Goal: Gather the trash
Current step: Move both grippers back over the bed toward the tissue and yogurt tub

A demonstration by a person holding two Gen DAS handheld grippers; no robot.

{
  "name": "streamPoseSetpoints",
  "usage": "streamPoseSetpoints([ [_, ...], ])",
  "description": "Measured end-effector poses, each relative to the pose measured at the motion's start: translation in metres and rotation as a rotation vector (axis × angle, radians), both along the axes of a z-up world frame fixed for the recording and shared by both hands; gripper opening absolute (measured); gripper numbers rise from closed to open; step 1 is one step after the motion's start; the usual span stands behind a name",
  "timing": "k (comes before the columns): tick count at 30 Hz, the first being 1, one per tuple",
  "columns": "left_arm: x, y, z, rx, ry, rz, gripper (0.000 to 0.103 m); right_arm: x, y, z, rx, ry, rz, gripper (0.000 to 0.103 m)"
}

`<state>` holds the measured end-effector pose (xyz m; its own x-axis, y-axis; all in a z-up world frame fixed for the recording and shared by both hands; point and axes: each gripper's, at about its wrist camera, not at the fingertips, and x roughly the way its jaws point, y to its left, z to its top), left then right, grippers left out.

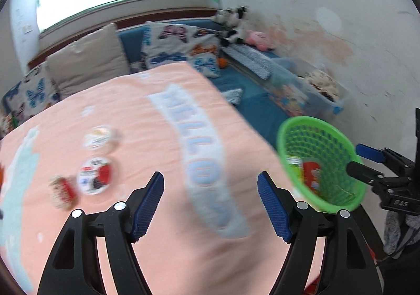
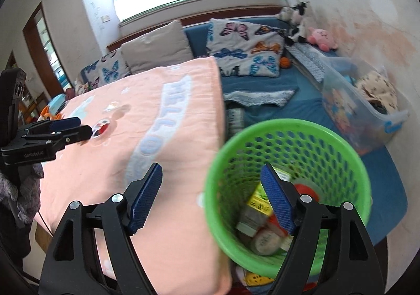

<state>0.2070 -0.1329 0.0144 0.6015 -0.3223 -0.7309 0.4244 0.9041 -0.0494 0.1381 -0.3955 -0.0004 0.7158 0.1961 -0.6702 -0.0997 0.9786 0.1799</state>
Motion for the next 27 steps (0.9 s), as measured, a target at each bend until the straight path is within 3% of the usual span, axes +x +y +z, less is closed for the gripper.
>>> streamPoseSetpoints([
  [10,0.035,0.105,-0.013,0.057,-0.006,0.243,0.073,0.036,0.062,-0.002,-0.003,0.011,0.120,0.078],
  [17,0.071,0.163,-0.038,0.051,0.057,0.373,0.074,0.061,0.103,-0.008,-0.022,0.029,0.191,0.078],
  [27,0.109,0.187,-0.072,0.008,0.136,0.414,0.073,0.094,0.152,-0.022,-0.048,0.063,0.275,0.078],
])
